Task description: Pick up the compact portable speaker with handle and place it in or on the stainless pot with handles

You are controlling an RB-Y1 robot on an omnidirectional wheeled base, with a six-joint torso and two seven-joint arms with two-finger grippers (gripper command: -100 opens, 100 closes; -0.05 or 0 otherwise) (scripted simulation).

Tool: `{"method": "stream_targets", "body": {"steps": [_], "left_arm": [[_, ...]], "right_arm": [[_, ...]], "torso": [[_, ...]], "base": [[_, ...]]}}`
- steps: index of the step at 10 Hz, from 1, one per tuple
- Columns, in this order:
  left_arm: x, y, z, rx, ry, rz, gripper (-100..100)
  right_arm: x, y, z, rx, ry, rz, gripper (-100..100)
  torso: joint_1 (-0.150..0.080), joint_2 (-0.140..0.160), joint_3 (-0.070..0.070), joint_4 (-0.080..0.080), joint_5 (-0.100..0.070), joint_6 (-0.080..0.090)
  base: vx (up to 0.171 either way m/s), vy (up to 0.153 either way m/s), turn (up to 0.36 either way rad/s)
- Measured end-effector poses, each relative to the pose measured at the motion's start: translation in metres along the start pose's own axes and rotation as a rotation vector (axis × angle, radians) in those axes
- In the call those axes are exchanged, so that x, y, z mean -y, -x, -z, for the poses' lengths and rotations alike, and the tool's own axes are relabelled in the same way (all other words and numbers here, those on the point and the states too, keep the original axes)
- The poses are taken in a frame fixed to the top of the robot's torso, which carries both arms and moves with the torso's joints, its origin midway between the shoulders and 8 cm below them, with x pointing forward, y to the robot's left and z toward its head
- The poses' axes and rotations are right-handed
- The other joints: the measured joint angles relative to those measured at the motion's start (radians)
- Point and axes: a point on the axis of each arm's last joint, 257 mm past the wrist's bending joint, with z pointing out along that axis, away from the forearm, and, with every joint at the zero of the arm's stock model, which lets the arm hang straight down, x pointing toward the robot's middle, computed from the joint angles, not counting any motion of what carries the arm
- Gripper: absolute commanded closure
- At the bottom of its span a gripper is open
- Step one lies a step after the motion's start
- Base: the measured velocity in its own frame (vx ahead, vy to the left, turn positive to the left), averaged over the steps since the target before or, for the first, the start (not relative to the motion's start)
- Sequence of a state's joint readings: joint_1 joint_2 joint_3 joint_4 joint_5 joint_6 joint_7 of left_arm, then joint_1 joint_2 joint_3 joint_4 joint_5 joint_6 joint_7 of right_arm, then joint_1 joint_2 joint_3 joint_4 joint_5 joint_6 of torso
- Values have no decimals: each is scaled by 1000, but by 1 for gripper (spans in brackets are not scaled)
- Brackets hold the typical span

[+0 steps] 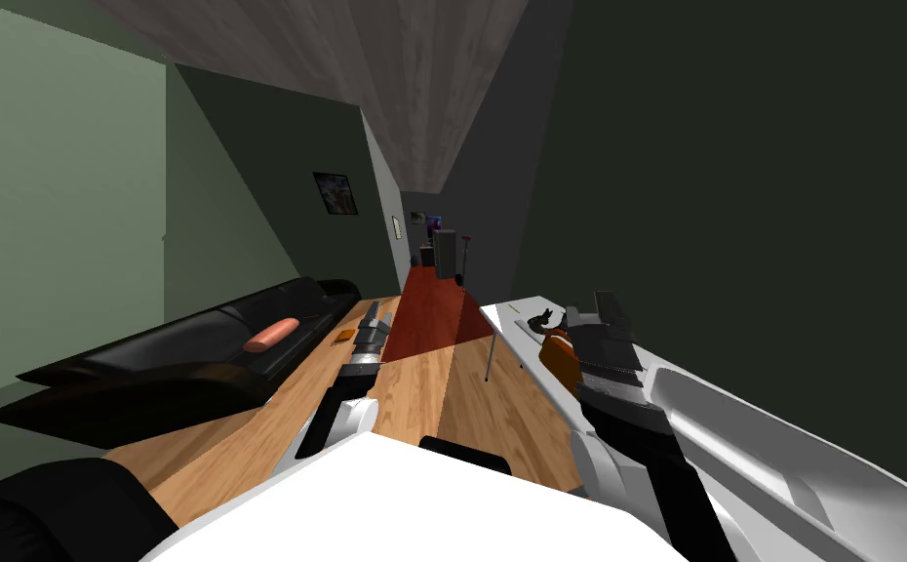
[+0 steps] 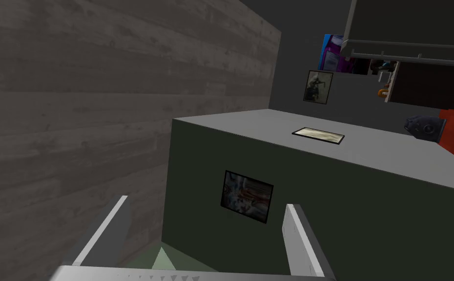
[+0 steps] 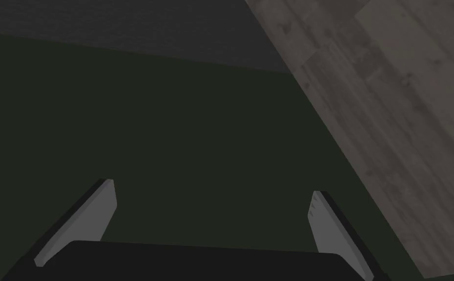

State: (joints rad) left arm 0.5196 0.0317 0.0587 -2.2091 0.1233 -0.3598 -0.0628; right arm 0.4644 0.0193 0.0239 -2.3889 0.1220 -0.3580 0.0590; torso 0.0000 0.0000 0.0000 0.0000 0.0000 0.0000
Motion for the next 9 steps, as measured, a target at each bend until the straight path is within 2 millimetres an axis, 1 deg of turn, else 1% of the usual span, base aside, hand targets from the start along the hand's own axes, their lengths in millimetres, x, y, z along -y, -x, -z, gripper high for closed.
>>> {"method": "stream_targets", "body": {"steps": [2,3,5,6,7,9], "left_arm": [[0,0,0,0,0,0,0],[0,0,0,0,0,0,0],[0,0,0,0,0,0,0],[0,0,0,0,0,0,0],[0,0,0,0,0,0,0],[0,0,0,0,0,0,0]], "right_arm": [[7,-7,6,-44,-20,20,-100],[15,-8,11,-69,-40,32,-100],[32,-14,26,-116,-94,54,-100],[38,-14,31,-126,-114,60,-100],[48,-13,41,-140,-142,67,-100],[58,-15,58,-160,-189,79,-100]], "torso": [[0,2,1,0,0,0],[0,2,1,0,0,0],[0,3,1,1,0,0],[0,2,1,1,0,0],[-1,2,1,0,0,0],[0,1,1,0,0,0]], "base": [[-28,10,-95],[-33,12,-124],[-28,3,-100],[-16,-6,-99],[-10,-3,-53],[-9,-11,-153]]}}
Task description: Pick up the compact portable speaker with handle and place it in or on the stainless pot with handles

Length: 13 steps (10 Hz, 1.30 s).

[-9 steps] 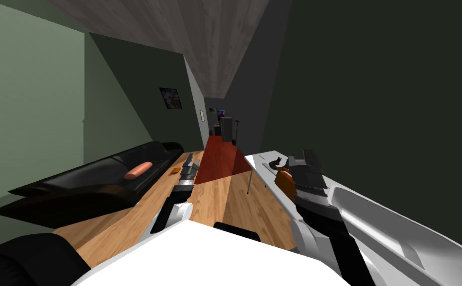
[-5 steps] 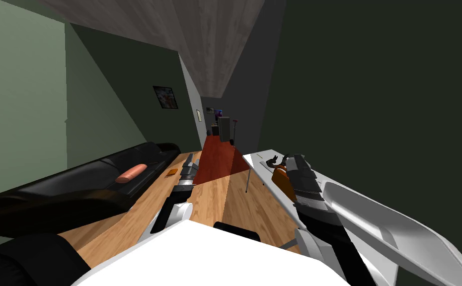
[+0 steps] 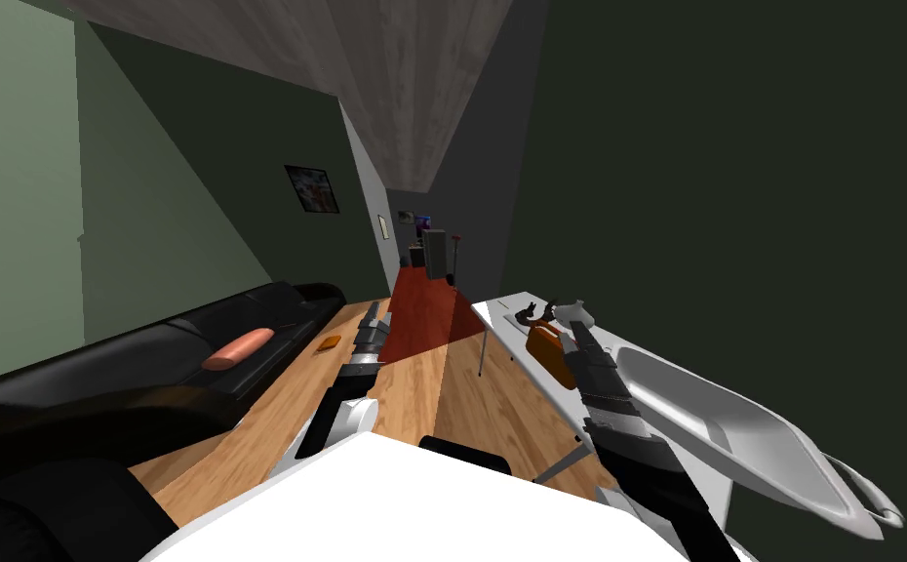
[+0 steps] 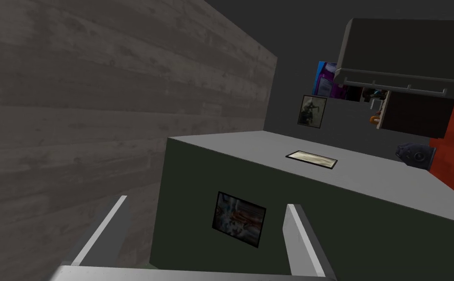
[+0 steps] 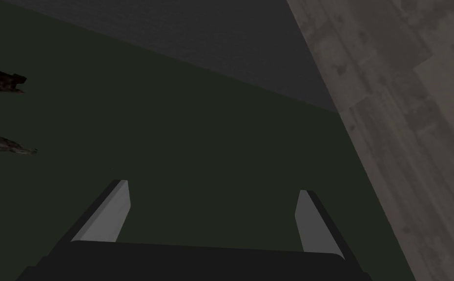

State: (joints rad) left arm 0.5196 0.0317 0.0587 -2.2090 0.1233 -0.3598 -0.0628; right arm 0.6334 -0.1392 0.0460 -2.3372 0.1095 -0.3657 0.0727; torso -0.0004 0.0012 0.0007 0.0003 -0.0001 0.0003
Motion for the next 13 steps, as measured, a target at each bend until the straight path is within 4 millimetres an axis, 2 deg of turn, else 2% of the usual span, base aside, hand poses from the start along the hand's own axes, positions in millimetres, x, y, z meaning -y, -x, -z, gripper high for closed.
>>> {"method": "stream_targets", "body": {"steps": [3,6,12,13], "left_arm": [[0,0,0,0,0,0,0],[0,0,0,0,0,0,0],[0,0,0,0,0,0,0],[0,0,0,0,0,0,0]], "right_arm": [[39,-2,27,-40,-102,24,-100],[64,-4,58,-70,-191,44,-100],[115,0,140,-148,-413,108,-100],[130,3,158,-167,-457,124,-100]], "torso": [[-1,-1,0,0,0,0],[0,-1,-1,0,0,-1],[0,-2,-1,0,0,-1],[0,-2,-1,0,0,-1]], "base": [[-1,-12,-64],[5,-16,-85],[13,-14,-63],[18,-7,-36]]}}
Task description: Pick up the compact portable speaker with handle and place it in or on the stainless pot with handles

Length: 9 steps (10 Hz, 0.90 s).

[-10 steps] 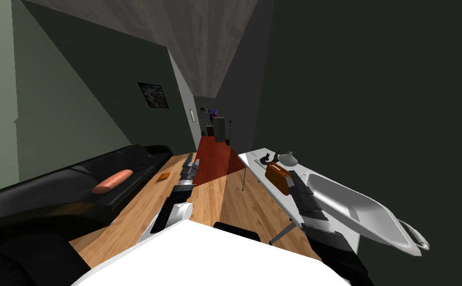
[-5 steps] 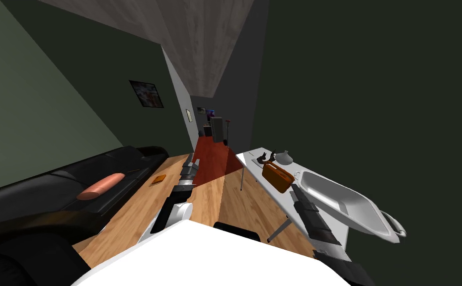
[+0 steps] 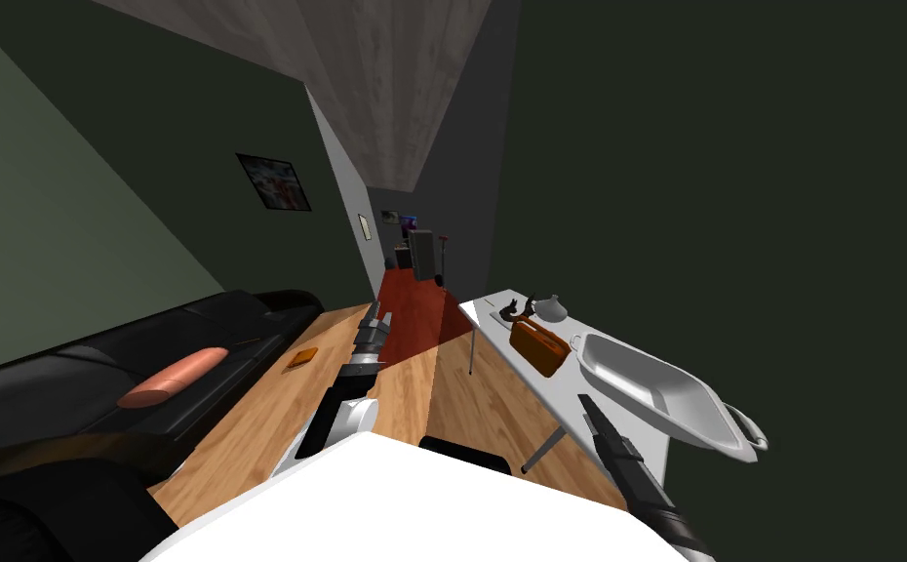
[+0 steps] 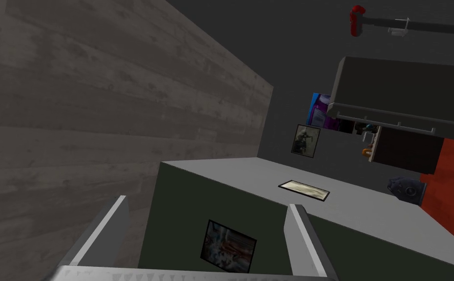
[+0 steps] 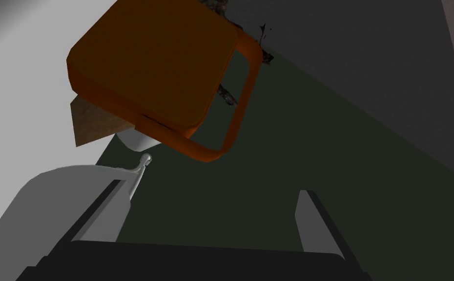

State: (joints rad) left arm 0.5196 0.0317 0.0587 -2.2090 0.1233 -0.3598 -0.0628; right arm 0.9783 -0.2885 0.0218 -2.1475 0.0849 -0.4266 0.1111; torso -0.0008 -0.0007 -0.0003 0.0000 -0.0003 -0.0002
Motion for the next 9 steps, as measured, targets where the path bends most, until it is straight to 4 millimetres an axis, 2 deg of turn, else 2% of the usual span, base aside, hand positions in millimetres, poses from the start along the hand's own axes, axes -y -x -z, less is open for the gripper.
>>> {"method": "stream_targets", "body": {"steps": [4,5,9], "left_arm": [[0,0,0,0,0,0,0],[0,0,0,0,0,0,0],[0,0,0,0,0,0,0]], "right_arm": [[32,-1,38,-43,-108,38,-100],[49,-4,54,-65,-155,55,-100],[93,-6,122,-144,-318,121,-100]], "torso": [[1,0,0,0,0,0],[1,0,0,0,0,0],[2,-1,-1,0,0,0]], "base": [[18,1,-30],[27,7,-25],[35,7,-12]]}}
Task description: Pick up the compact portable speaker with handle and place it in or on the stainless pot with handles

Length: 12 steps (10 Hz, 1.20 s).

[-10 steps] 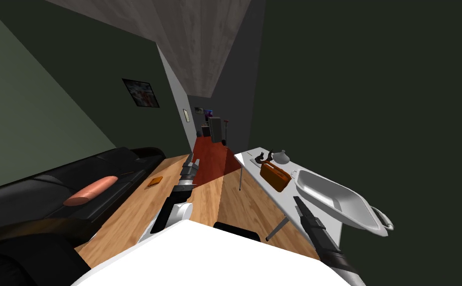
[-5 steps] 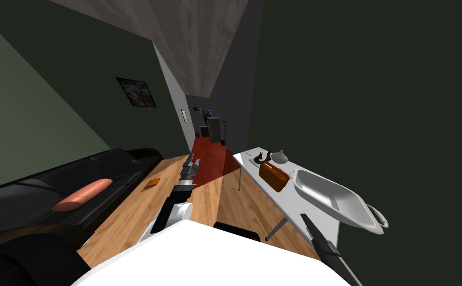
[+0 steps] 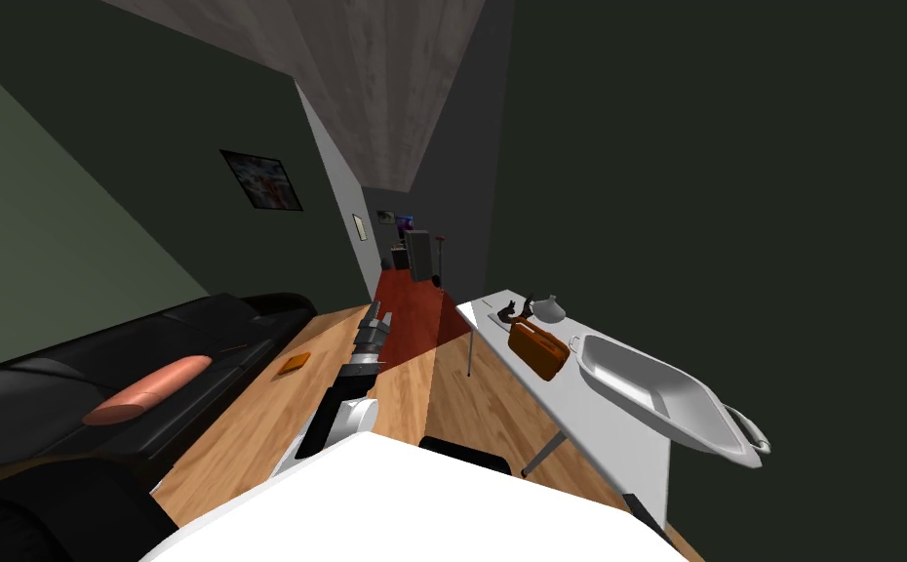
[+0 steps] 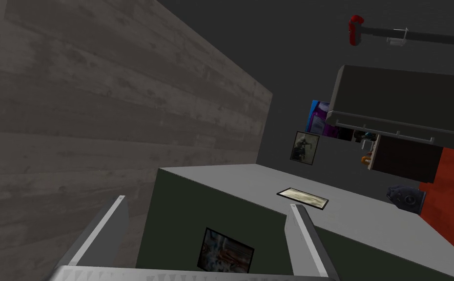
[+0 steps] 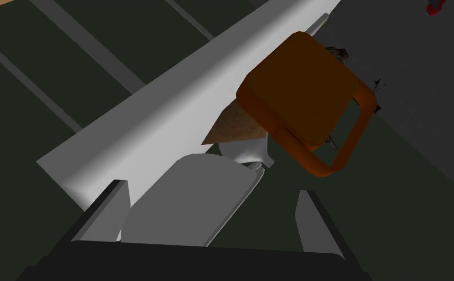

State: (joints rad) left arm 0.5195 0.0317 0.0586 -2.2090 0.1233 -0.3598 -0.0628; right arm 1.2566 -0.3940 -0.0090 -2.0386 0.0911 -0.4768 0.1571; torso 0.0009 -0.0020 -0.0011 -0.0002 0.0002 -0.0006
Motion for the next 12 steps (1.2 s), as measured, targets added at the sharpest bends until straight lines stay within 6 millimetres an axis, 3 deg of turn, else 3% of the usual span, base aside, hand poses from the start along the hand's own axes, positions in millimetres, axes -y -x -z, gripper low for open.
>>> {"method": "stream_targets", "body": {"steps": [6,11,12], "left_arm": [[0,0,0,0,0,0,0],[0,0,0,0,0,0,0],[0,0,0,0,0,0,0]], "right_arm": [[83,0,87,-140,-226,124,-100],[130,6,174,-279,-398,233,-100],[139,14,191,-315,-427,267,-100]], "torso": [[0,-1,-1,0,0,0],[1,-1,-1,0,0,0],[1,-3,-2,-1,0,-1]], "base": [[44,18,25],[62,30,70],[79,29,72]]}}
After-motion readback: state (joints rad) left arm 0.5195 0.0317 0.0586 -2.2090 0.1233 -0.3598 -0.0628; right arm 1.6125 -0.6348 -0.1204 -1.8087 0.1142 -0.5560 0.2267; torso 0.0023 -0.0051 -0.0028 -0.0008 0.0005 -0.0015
